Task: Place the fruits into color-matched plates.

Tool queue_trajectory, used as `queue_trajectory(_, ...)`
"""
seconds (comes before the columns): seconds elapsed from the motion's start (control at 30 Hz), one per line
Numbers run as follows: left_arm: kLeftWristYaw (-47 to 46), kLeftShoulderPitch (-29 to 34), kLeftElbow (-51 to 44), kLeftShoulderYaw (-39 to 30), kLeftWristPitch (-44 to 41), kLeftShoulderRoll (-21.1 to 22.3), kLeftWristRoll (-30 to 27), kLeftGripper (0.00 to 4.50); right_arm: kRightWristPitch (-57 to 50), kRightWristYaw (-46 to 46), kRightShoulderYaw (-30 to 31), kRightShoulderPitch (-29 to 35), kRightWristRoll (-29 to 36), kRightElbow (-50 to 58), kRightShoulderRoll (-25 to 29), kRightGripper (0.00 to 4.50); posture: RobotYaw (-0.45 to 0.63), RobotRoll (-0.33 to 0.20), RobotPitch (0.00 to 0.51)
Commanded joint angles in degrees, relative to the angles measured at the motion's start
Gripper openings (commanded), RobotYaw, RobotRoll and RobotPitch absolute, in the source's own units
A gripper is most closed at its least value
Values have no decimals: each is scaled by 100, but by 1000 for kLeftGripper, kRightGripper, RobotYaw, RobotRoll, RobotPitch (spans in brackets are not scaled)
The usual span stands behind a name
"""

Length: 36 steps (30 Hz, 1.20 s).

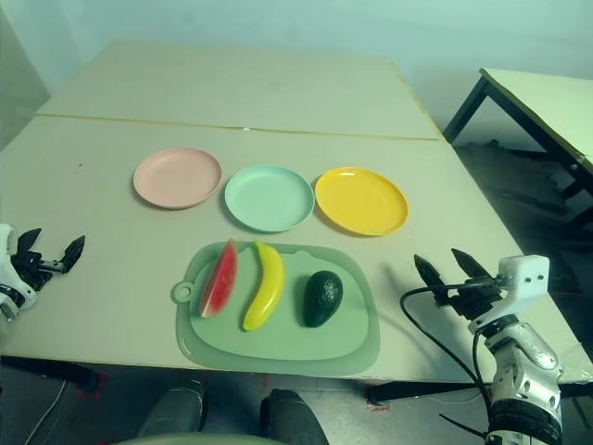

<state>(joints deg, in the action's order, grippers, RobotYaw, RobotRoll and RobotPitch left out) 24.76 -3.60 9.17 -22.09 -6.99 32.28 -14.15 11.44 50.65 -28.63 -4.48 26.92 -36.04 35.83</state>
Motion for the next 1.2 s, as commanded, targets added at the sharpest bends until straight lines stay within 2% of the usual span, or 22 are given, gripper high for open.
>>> queue_trajectory(0.03,82,-247,209,76,86,90,42,4500,80,-62,-79,84,49,-16,-126,4456,95,0,75)
queue_trajectory(0.2,121,-364,131,112,51,93,26,4500,89,-38,-63,112,33,-55,-149,4456,123,0,90)
queue_trajectory(0.33,134,-81,-103,-25,6,63,-77,4500,43,-33,3,37,-17,-77,-119,4456,130,0,101)
queue_trajectory(0.47,92,184,-225,-225,-30,23,-238,4500,68,12,-33,-100,-20,-226,-13,4456,126,0,97)
queue_trajectory(0.63,163,201,-159,-291,33,37,-335,4500,156,-37,-146,-133,29,-286,39,4456,115,0,80)
queue_trajectory(0.77,803,38,-487,-248,-209,5,-1042,4500,148,-126,-244,-143,94,-272,62,4456,97,0,73)
queue_trajectory(0.83,1582,131,-899,3,-511,155,-1517,4500,130,-121,-310,-88,114,-185,110,4456,83,0,68)
queue_trajectory(0.93,2599,238,-1325,446,-785,535,-1773,4500,-38,-85,-427,21,170,-45,309,4456,49,0,64)
queue_trajectory(1.1,3955,143,-1583,986,-1153,1345,-1956,4500,-1562,243,-249,397,199,702,1229,4456,-20,0,56)
queue_trajectory(1.2,4677,133,-1416,1174,-949,1787,-1780,4500,-1979,925,-49,751,192,1999,1943,4456,-42,0,54)
